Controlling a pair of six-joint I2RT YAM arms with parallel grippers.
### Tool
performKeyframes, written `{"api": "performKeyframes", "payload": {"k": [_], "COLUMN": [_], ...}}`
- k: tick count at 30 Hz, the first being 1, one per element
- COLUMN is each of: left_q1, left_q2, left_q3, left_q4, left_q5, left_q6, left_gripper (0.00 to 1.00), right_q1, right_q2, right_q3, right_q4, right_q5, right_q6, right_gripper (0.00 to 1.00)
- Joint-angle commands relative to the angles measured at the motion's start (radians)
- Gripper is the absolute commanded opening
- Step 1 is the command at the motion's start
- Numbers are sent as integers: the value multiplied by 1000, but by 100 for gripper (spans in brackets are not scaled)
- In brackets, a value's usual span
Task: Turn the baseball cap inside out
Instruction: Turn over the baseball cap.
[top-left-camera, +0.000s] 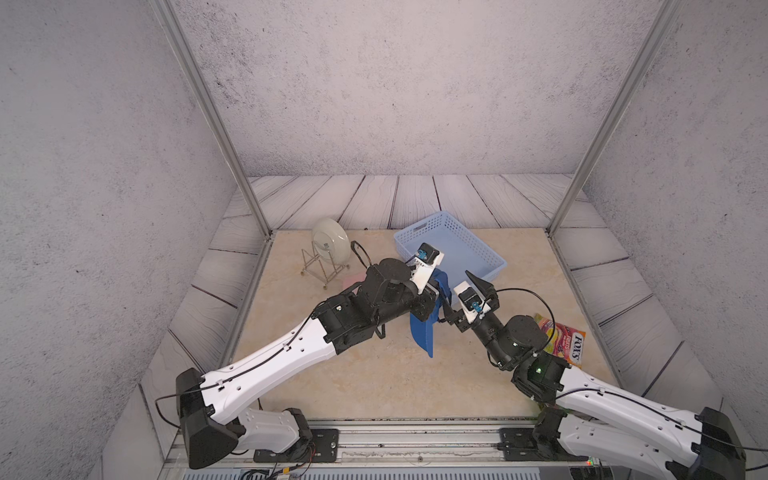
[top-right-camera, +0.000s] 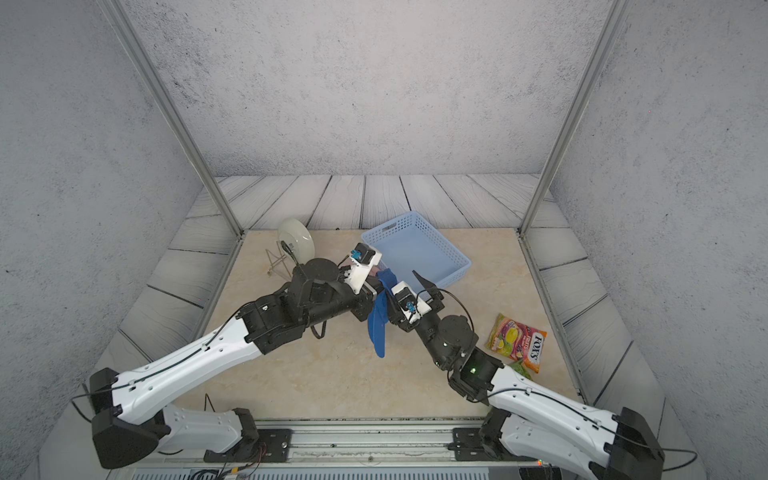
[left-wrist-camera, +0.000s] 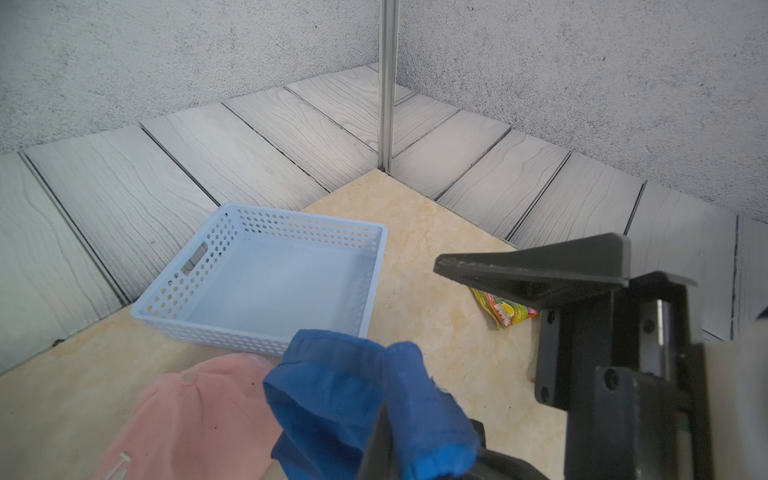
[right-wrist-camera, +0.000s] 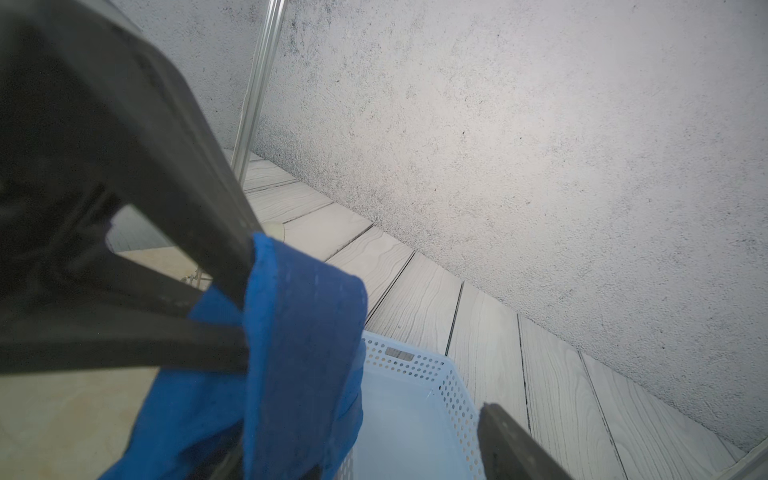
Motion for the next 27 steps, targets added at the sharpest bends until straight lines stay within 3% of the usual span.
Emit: {"api": "performKeyframes", "payload": {"k": [1,3,5,7,9,12,15,20,24,26,27], "left_q1": [11,22,47,85,142,242,295,298,298,298,298], "left_q2": [-35,-41,-53,-68,-82,-92,-93,-81,-89,-99,-105], "left_q3": [29,18,4,-15,-30,-35,-10,19,1,-19,-32], "left_q4": [-2,-6,-16,-32,-51,-108,-262,-483,-523,-495,-479], "left_q5": [32,47,71,114,231,447,600,612,576,609,634], "left_q6": [-26,-33,-37,-41,-37,28,191,421,474,471,464], "left_gripper": [0,0,0,0,0,0,0,0,1,11,22], "right_q1": [7,8,7,7,6,-4,-36,-134,-224,-245,-250], "right_q2": [26,29,14,-6,-24,-42,-18,79,192,245,272], "right_q3": [5,0,7,27,66,177,310,470,538,560,572], "right_q4": [55,74,42,-41,-186,-478,-765,-1032,-1112,-1134,-1148], "right_q5": [-24,-43,-74,-107,-150,-314,-510,-872,-1212,-1332,-1380], "right_q6": [-60,-68,-50,-8,40,69,112,200,276,293,294], "right_gripper": [71,49,18,3,0,0,0,0,0,0,0]}}
